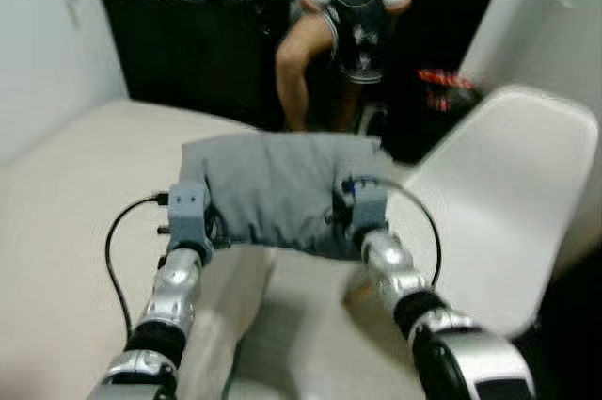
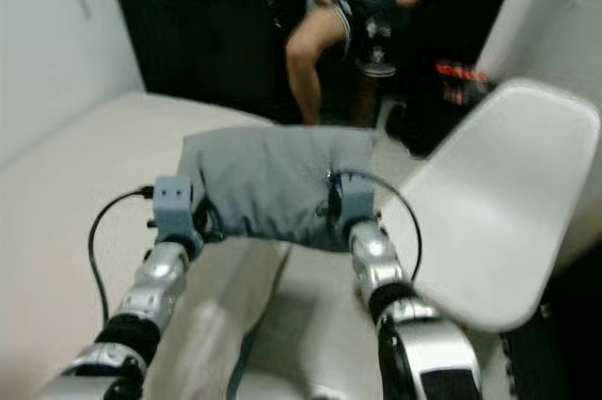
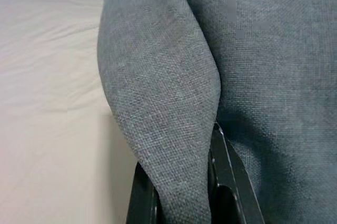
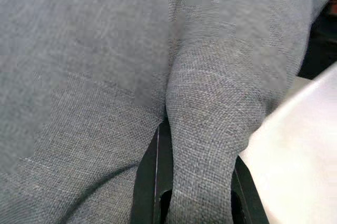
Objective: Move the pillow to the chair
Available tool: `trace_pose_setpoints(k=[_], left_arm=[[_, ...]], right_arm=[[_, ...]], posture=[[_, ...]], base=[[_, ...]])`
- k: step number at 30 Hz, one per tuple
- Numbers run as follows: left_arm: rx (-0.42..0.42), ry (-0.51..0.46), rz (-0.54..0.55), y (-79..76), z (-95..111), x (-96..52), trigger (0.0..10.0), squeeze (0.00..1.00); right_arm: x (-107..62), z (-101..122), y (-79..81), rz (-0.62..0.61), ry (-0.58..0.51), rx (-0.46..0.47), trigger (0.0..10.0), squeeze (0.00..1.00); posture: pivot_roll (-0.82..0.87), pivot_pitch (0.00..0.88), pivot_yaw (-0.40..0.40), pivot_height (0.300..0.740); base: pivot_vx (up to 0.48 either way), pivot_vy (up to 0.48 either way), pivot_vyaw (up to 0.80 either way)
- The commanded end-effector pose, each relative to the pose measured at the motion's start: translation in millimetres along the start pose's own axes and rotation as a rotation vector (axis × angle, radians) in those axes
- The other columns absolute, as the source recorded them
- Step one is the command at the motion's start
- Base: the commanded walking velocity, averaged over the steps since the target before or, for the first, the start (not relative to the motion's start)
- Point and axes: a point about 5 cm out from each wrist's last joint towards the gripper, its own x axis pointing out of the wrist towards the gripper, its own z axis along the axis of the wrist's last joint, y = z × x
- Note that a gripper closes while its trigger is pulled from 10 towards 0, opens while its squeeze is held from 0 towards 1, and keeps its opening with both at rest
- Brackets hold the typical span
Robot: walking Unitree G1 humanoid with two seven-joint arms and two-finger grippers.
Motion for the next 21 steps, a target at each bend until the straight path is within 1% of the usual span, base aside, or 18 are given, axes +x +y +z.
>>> trace_pose_setpoints(k=[1, 3, 8, 9, 10, 11, 13, 14, 16, 17, 18, 19, 21], left_arm=[[0.051, -0.073, -0.069, -15.9, 11.5, 0.8, 10.0, 0.0], [0.072, -0.067, -0.078, -17.6, 8.3, -1.1, 10.0, 0.0], [0.085, -0.061, -0.085, -18.0, 6.6, -1.7, 10.0, 0.0], [0.12, -0.047, -0.096, -17.7, 3.4, -2.3, 10.0, 0.0], [0.12, -0.047, -0.096, -17.7, 3.4, -2.3, 10.0, 0.0], [0.16, -0.037, -0.115, -16.5, 0.8, -3.3, 10.0, 0.0], [0.16, -0.037, -0.115, -16.5, 0.8, -3.3, 10.0, 0.0], [0.185, -0.036, -0.133, -15.7, -0.4, -4.6, 10.0, 0.0], [0.185, -0.036, -0.133, -15.7, -0.4, -4.6, 10.0, 0.0], [0.198, -0.038, -0.155, -16.1, -1.2, -6.6, 10.0, 0.0], [0.198, -0.038, -0.155, -16.1, -1.2, -6.6, 10.0, 0.0], [0.212, -0.042, -0.182, -19.1, -1.3, -8.0, 10.0, 0.0], [0.235, -0.053, -0.219, -24.7, 0.2, -9.1, 10.0, 0.0]], right_arm=[[2.9, 7.6, 8.3, 0.031, -0.03, -0.012, 10.0, 0.0], [2.0, 6.5, 6.9, 0.025, -0.033, -0.007, 10.0, 0.0], [1.5, 5.7, 6.7, 0.022, -0.035, 0.0, 10.0, 0.0], [1.2, 5.0, 8.2, 0.018, -0.039, 0.017, 10.0, 0.0], [1.2, 5.0, 8.2, 0.018, -0.039, 0.017, 10.0, 0.0], [0.2, 2.8, 12.7, 0.016, -0.043, 0.028, 10.0, 0.0], [0.2, 2.8, 12.7, 0.016, -0.043, 0.028, 10.0, 0.0], [-0.9, 0.4, 17.1, 0.007, -0.049, 0.039, 10.0, 0.0], [-0.9, 0.4, 17.1, 0.007, -0.049, 0.039, 10.0, 0.0], [-2.3, -1.7, 21.8, 0.001, -0.057, 0.055, 10.0, 0.0], [-2.3, -1.7, 21.8, 0.001, -0.057, 0.055, 10.0, 0.0], [-3.0, -2.7, 24.5, -0.002, -0.061, 0.068, 10.0, 0.0], [-2.9, -1.6, 24.9, -0.006, -0.067, 0.081, 10.0, 0.0]], posture=[[0.02, 0.0, -0.038, 0.731], [0.03, 0.0, -0.023, 0.731], [0.03, 0.0, -0.017, 0.731], [0.05, 0.0, 0.003, 0.731], [0.05, 0.0, 0.003, 0.731], [0.05, 0.0, 0.027, 0.731], [0.05, 0.0, 0.027, 0.731], [0.06, 0.0, 0.049, 0.731], [0.06, 0.0, 0.049, 0.731], [0.06, 0.0, 0.087, 0.731], [0.06, 0.0, 0.087, 0.731], [0.06, 0.0, 0.102, 0.731], [0.06, 0.0, 0.112, 0.731]], base=[[0.0, 0.0, -0.8], [0.0, 0.0, -0.8], [0.0, 0.0, -0.8], [0.0, 0.0, -0.8], [0.0, 0.0, -0.8], [0.0, 0.0, -0.8], [0.0, 0.0, -0.8], [0.0, 0.0, -0.8], [0.0, 0.0, -0.8], [0.0, 0.0, -0.8], [0.0, 0.0, -0.8], [0.0, 0.0, -0.8], [0.0, 0.0, -0.8]])
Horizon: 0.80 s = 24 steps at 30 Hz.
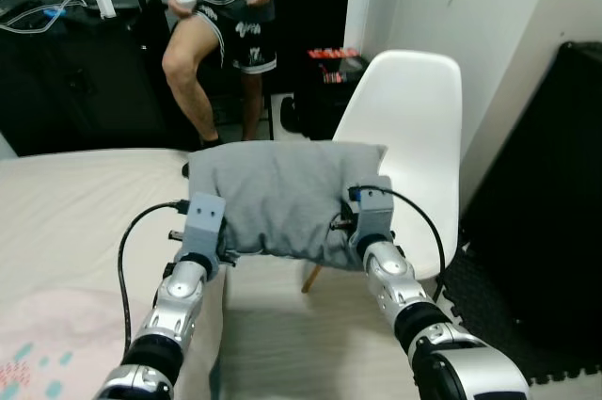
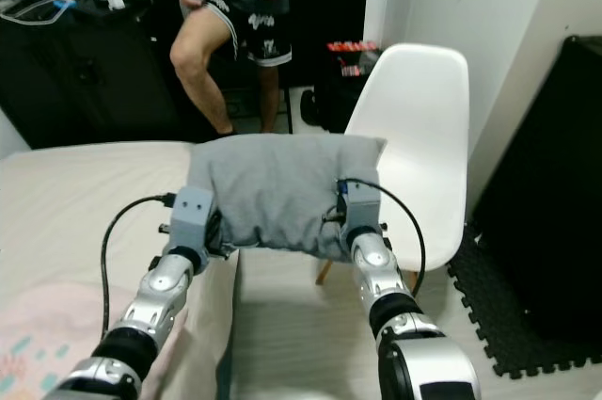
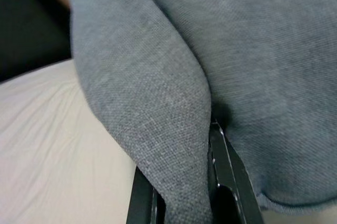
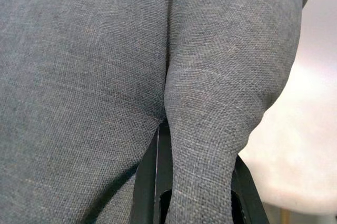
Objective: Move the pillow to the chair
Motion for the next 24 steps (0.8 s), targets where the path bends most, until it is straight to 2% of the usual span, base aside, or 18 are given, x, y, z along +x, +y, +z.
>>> trace_pose_setpoints(k=[1, 6, 10, 12, 20, 24], left_arm=[[0.057, -0.065, -0.105, -17.1, 14.0, 2.6, 10.0, 0.0], [0.032, -0.068, -0.093, -17.5, 14.8, 1.9, 10.0, 0.0], [0.004, -0.08, -0.051, -19.3, 16.3, 1.6, 10.0, 0.0], [0.0, -0.08, -0.043, -20.6, 15.9, 1.3, 10.0, 0.0], [0.014, -0.079, -0.039, -26.7, 15.8, -0.1, 10.0, 0.0], [0.017, -0.079, -0.039, -28.1, 16.6, 0.6, 10.0, 0.0]], right_arm=[[2.1, 8.1, 18.0, 0.056, -0.048, 0.026, 10.0, 0.0], [0.4, 5.8, 12.7, 0.038, -0.051, 0.067, 10.0, 0.0], [-1.2, 2.3, 11.6, 0.038, -0.038, -0.019, 10.0, 0.0], [-1.4, 2.0, 10.0, 0.036, -0.036, -0.027, 10.0, 0.0], [-4.1, -0.2, -3.5, 0.009, -0.035, 0.008, 10.0, 0.0], [-4.7, -0.9, -4.8, 0.006, -0.035, 0.004, 10.0, 0.0]], posture=[[0.06, 0.0, 0.115, 0.731], [0.05, 0.0, 0.123, 0.731], [0.04, 0.0, 0.108, 0.731], [0.04, 0.0, 0.104, 0.731], [0.03, 0.0, 0.104, 0.731], [0.03, 0.0, 0.102, 0.731]], base=[[0.0, 0.0, -0.8], [0.0, 0.0, -0.8], [0.0, 0.0, -0.8], [0.0, 0.0, -0.8], [0.0, 0.0, -0.8], [0.0, 0.0, -0.8]])
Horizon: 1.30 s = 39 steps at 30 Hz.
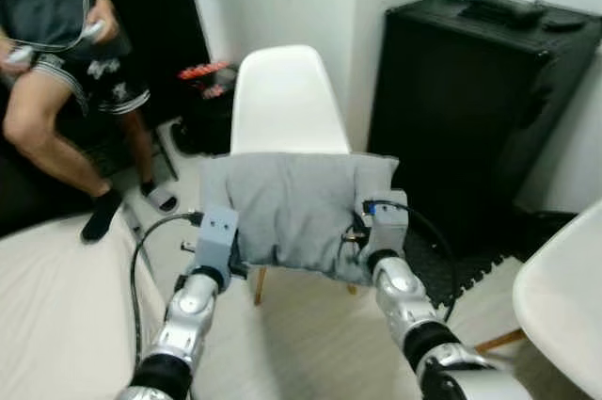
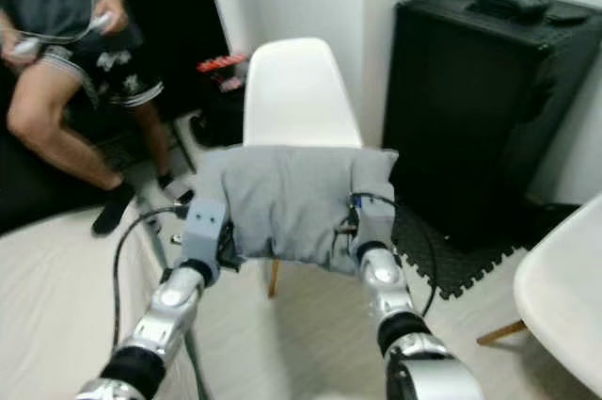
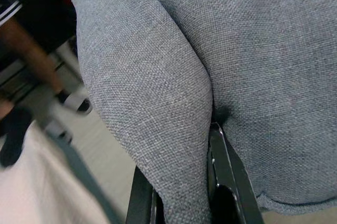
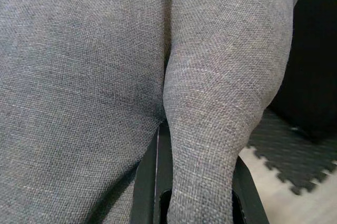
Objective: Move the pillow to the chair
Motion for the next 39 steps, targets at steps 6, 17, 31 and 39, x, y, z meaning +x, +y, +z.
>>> trace_pose_setpoints(k=[6, 17, 31, 39], left_arm=[[0.059, -0.07, -0.035, -10.8, 18.4, 5.3, 10.0, 0.0], [0.069, -0.058, -0.014, -8.9, 19.3, 6.8, 10.0, 0.0], [0.03, -0.059, -0.003, -10.2, 19.8, 6.3, 10.0, 0.0], [0.031, -0.049, -0.007, -11.5, 18.0, 5.4, 10.0, 0.0]], right_arm=[[4.0, 10.0, 16.8, 0.069, -0.035, -0.019, 10.0, 0.0], [6.2, 13.8, 18.4, 0.089, -0.035, -0.02, 10.0, 0.0], [6.6, 13.9, 19.4, 0.105, -0.029, -0.021, 10.0, 0.0], [6.7, 13.7, 19.3, 0.11, -0.026, -0.019, 10.0, 0.0]], posture=[[0.03, 0.0, 0.095, 0.731], [0.04, 0.0, 0.081, 0.731], [0.04, 0.0, 0.055, 0.731], [0.04, 0.0, 0.052, 0.731]], base=[[0.0, 0.0, -0.8], [0.0, 0.0, -0.8], [0.0, 0.0, -0.8], [0.0, 0.0, -0.8]])
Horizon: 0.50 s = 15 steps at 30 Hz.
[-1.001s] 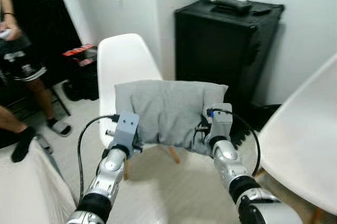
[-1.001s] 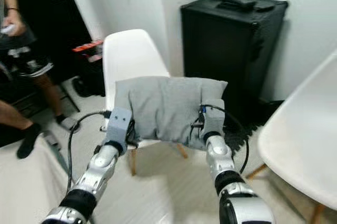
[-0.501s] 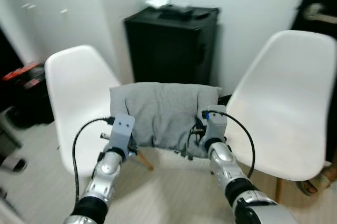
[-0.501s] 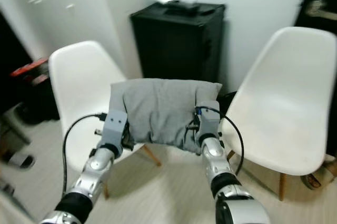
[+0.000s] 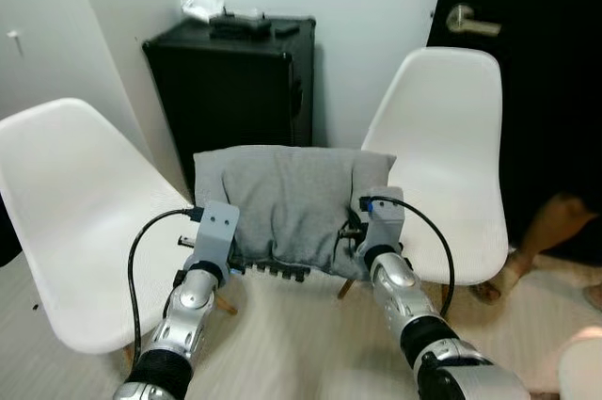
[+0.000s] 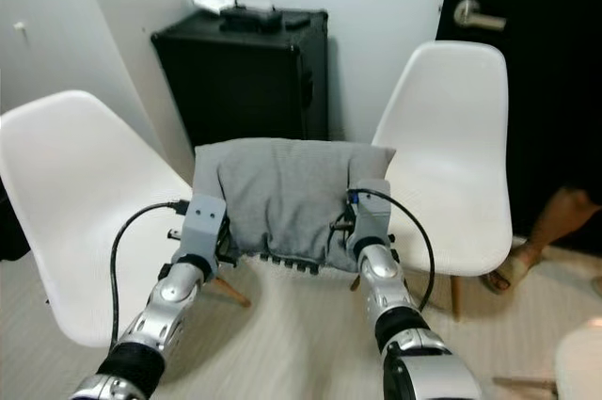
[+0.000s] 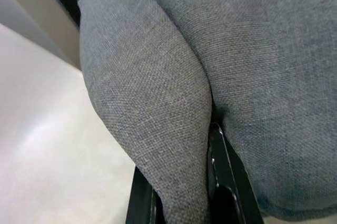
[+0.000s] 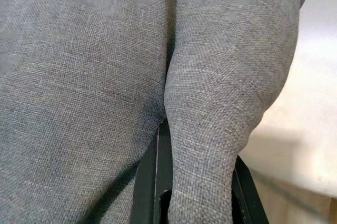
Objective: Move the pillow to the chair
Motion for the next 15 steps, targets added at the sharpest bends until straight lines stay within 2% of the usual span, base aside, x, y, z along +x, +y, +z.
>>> trace_pose_setpoints(k=[1, 6, 15], left_arm=[[0.01, -0.063, -0.054, -13.3, 15.8, 3.9, 10.0, 0.0], [-0.019, -0.073, -0.034, -10.6, 18.8, 4.6, 10.0, 0.0], [-0.017, -0.067, -0.029, -10.1, 17.3, 3.6, 10.0, 0.0]], right_arm=[[4.1, 9.7, 13.8, 0.067, -0.032, -0.019, 10.0, 0.0], [4.4, 10.4, 13.5, 0.069, -0.033, -0.017, 10.0, 0.0], [4.5, 10.4, 14.4, 0.072, -0.033, -0.019, 10.0, 0.0]], posture=[[0.04, 0.0, 0.051, 0.731], [0.05, 0.0, 0.046, 0.731], [0.05, 0.0, 0.045, 0.731]], base=[[0.0, 0.0, -0.8], [0.0, 0.0, -0.8], [0.0, 0.0, -0.8]])
